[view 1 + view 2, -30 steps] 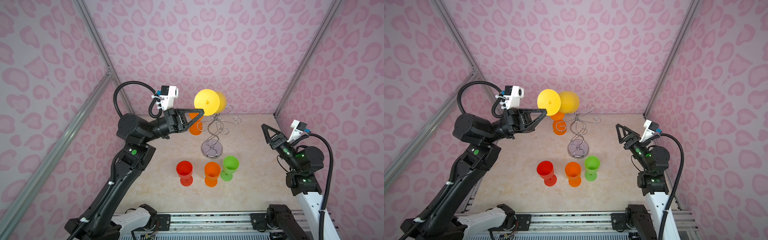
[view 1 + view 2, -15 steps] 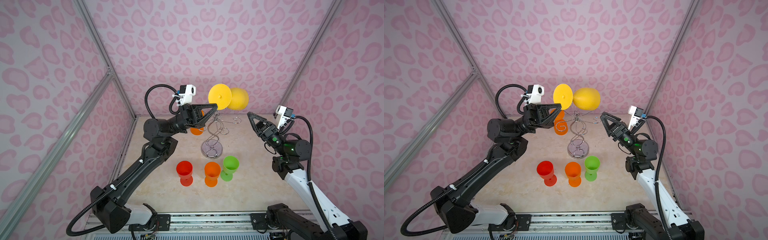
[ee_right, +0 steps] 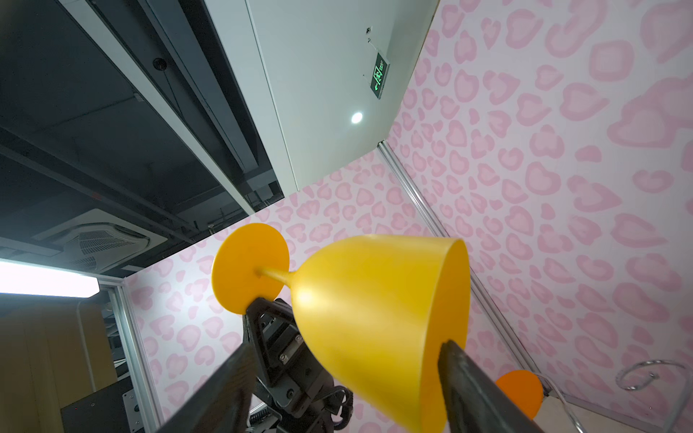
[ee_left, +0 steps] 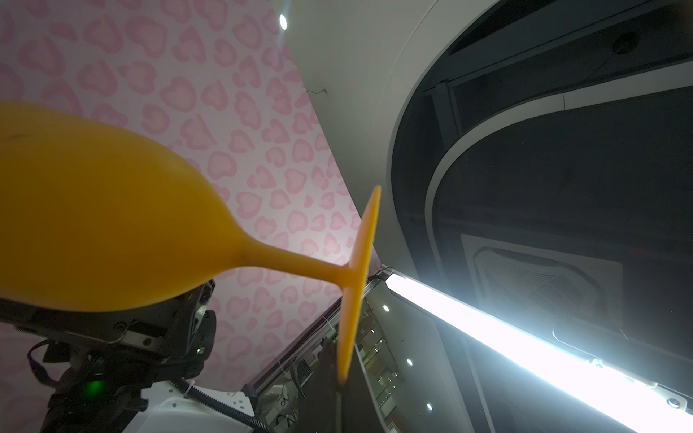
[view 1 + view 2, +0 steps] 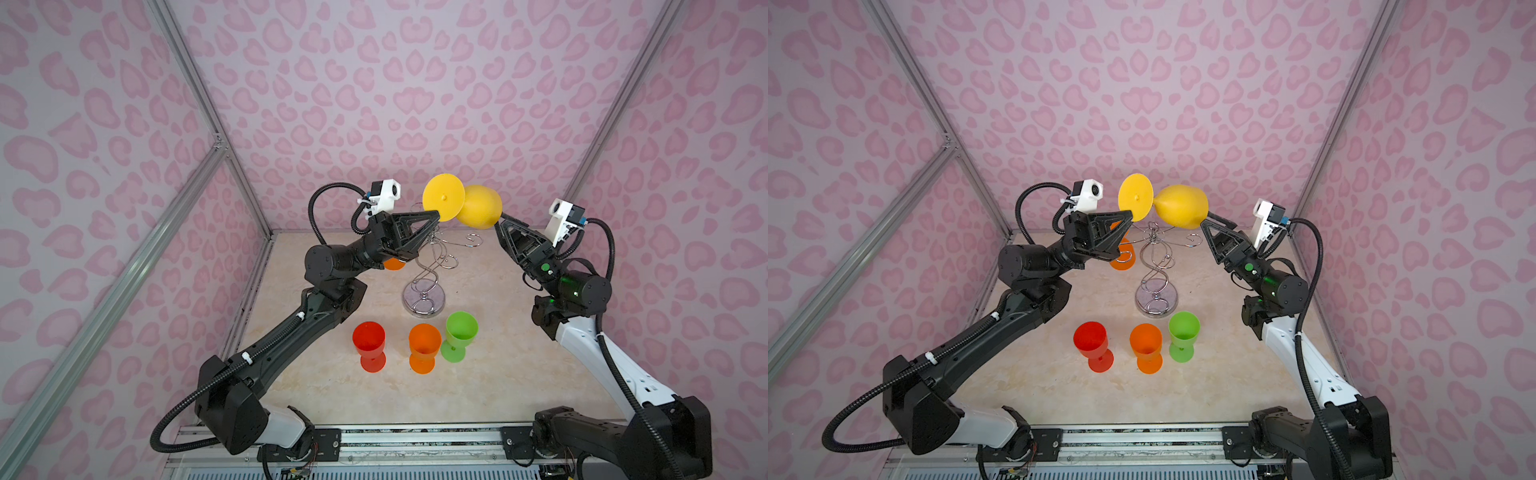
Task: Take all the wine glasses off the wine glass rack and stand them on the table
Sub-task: 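Hold the yellow glass up while the right gripper reaches and grasps its bowl, then open the left gripper while the right gripper pulls the yellow glass away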
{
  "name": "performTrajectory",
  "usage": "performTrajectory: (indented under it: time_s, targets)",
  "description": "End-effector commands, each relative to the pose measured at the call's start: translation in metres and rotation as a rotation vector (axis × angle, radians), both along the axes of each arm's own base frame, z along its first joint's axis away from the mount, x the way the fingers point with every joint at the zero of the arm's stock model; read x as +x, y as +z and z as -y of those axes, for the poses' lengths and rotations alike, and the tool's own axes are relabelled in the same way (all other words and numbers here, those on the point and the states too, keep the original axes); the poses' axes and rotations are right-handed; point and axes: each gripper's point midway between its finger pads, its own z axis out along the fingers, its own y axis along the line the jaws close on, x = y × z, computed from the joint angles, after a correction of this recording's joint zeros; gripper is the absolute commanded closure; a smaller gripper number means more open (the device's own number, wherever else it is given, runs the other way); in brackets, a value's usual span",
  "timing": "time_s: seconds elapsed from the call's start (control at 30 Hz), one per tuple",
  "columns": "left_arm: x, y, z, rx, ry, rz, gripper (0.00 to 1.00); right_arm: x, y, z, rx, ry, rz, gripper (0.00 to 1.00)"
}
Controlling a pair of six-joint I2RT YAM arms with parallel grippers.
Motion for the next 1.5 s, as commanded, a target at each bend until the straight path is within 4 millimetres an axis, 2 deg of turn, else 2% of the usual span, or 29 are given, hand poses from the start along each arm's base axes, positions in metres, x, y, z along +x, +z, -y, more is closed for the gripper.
performTrajectory:
  time_s: [0.0, 0.17, 0.3, 0.5, 0.83, 1.03, 1.1, 1.13, 1.23, 1.4, 1.47]
  targets:
    - [-0.004, 0.009, -0.004, -0.057, -0.014, 0.021, 0.98, -0.010, 0.007, -0.001, 0.012, 0.033, 0.055, 0.26]
    - [0.002, 0.002, 0.001, -0.060, -0.033, -0.013, 0.98, -0.014, 0.008, -0.002, 0.022, 0.060, 0.074, 0.37]
    - [0.001, 0.004, 0.003, -0.065, -0.053, -0.010, 0.98, -0.016, 0.006, -0.003, 0.019, 0.071, 0.083, 0.46]
    - [0.000, 0.003, 0.006, -0.064, -0.066, -0.015, 0.98, -0.022, 0.008, -0.002, 0.050, 0.116, 0.116, 0.54]
    - [0.004, -0.002, 0.007, -0.070, -0.073, -0.033, 0.96, -0.024, 0.009, -0.004, 0.039, 0.130, 0.123, 0.84]
    - [0.008, -0.006, 0.010, -0.081, -0.075, -0.041, 0.72, -0.031, 0.012, -0.003, 0.041, 0.133, 0.132, 1.00]
    - [0.011, -0.009, 0.010, -0.092, -0.073, -0.051, 0.65, -0.037, 0.016, 0.000, 0.043, 0.132, 0.143, 1.00]
    - [0.012, -0.011, 0.009, -0.097, -0.071, -0.053, 0.58, -0.039, 0.018, 0.002, 0.047, 0.127, 0.148, 1.00]
    - [0.013, -0.015, 0.009, -0.104, -0.063, -0.046, 0.47, -0.038, 0.025, 0.017, 0.052, 0.082, 0.130, 1.00]
    - [0.010, -0.022, 0.011, -0.085, -0.045, 0.002, 0.34, -0.026, 0.032, 0.045, -0.051, -0.111, 0.038, 1.00]
    - [0.006, -0.021, 0.013, -0.061, -0.031, 0.044, 0.31, -0.011, 0.020, 0.058, -0.173, -0.279, -0.085, 1.00]
